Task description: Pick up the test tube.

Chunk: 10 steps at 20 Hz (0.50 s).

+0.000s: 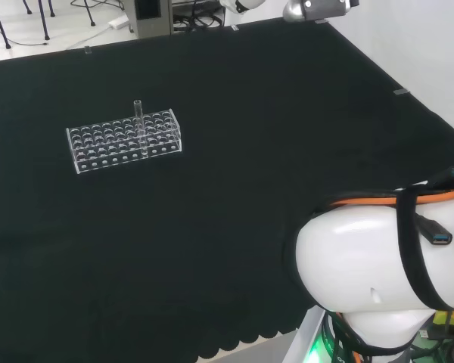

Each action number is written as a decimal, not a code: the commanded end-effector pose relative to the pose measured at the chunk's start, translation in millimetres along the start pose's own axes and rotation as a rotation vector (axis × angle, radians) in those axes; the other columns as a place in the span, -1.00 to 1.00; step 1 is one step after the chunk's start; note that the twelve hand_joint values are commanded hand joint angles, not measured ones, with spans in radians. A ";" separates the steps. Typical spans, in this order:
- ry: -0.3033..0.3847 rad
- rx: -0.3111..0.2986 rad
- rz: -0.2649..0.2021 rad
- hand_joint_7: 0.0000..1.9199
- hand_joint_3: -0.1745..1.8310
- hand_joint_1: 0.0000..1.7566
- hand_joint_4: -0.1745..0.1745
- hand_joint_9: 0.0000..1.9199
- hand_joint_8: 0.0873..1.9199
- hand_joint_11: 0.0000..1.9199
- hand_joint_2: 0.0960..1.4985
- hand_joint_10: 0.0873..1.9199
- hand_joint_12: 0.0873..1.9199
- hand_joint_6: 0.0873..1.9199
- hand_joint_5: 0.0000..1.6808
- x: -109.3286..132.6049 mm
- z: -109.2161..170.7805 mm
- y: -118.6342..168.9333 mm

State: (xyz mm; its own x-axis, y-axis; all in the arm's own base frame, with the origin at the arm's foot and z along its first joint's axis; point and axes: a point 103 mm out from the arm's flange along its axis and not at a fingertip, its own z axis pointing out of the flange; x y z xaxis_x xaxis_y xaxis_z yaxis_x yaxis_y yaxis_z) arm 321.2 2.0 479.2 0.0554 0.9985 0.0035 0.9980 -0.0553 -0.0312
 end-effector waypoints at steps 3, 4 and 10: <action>-0.019 0.083 -0.141 -0.84 -0.19 -0.15 -0.31 -0.89 -0.18 -1.00 -0.18 0.00 0.57 -0.89 -0.75 24.6 9.5 65.2; -0.023 0.091 -0.161 -0.84 -0.19 -0.15 -0.31 -0.89 -0.18 -1.00 -0.18 0.00 0.57 -0.89 -0.75 27.3 11.2 74.1; -0.002 0.134 -0.238 -0.80 -0.19 -0.13 -0.32 -0.84 -0.16 -1.00 -0.19 0.00 0.60 -0.93 -0.70 41.9 27.9 119.0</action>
State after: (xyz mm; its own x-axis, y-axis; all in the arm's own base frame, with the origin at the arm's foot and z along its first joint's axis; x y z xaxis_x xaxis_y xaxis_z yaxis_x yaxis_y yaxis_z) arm 387.1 17.0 461.1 -0.0598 0.9982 0.0028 0.9901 0.0596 -0.1267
